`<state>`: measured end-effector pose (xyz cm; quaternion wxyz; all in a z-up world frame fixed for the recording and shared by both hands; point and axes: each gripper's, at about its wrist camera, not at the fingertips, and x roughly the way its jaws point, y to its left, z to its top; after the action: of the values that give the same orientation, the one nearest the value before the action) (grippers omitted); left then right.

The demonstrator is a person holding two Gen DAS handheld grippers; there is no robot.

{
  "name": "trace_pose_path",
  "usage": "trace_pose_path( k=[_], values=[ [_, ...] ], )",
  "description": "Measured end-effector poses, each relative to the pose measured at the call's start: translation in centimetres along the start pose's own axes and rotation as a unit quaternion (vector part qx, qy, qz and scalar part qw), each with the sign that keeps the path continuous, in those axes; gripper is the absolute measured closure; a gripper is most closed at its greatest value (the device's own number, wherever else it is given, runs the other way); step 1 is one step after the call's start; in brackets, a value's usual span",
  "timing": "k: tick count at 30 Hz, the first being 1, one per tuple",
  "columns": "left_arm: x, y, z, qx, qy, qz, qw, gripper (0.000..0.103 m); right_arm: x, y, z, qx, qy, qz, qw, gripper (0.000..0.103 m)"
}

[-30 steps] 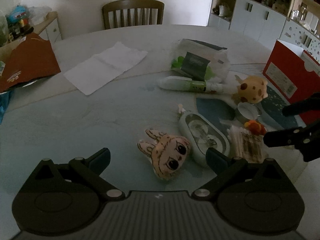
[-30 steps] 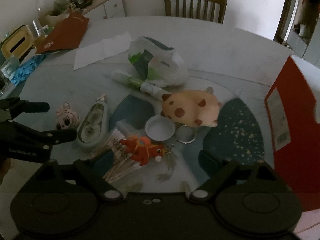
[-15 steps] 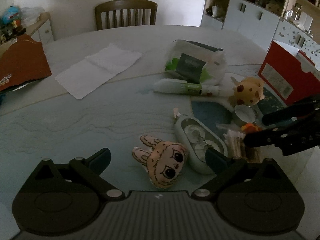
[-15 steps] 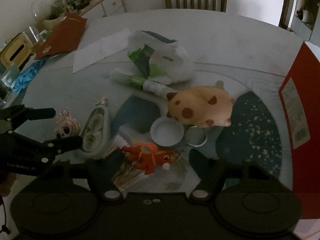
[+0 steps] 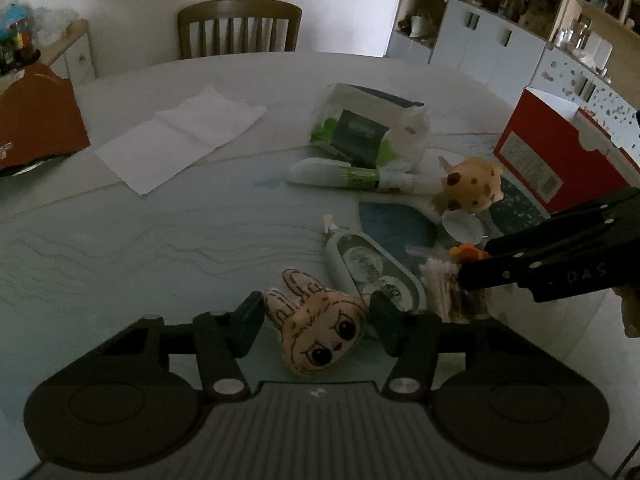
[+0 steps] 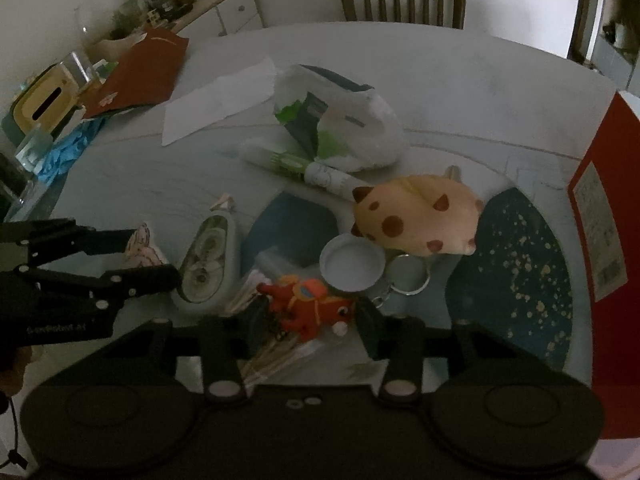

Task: Organize objects
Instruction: 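Grasp the bunny plush with the left tool while the right tool reaches toward the orange fish toy, then carry the bunny plush in the left tool and the orange fish in the right tool into the red box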

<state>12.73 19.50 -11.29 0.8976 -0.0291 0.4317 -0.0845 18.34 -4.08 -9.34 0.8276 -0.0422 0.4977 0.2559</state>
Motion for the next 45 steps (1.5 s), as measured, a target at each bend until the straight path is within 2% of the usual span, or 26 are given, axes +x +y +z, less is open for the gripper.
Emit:
trace_pose_path(
  k=[4,10,22,32,45],
  values=[
    [-0.3,-0.6,0.0,0.01,0.0,0.01,0.9999,0.049,-0.6,-0.1,-0.1,0.002,-0.008,0.001,1.0,0.057],
    [-1.7,-1.1,-0.1,-0.001,-0.006,0.007,1.0,0.049,-2.7,0.0,-0.3,0.001,-0.026,0.002,1.0,0.057],
    [-5.9,-3.9,1.2,-0.013,-0.016,-0.018,0.9996,0.049,-9.1,-1.2,-1.2,0.012,-0.062,0.008,0.998,0.057],
    [-7.6,-8.7,3.3,-0.012,-0.015,-0.069,0.9975,0.049,-15.0,-3.5,-1.8,0.006,-0.083,-0.01,0.997,0.057],
    [-7.8,-17.6,7.4,0.052,-0.035,-0.098,0.9932,0.049,-21.2,-10.4,-1.8,0.019,-0.139,-0.036,0.989,0.057]
  ],
)
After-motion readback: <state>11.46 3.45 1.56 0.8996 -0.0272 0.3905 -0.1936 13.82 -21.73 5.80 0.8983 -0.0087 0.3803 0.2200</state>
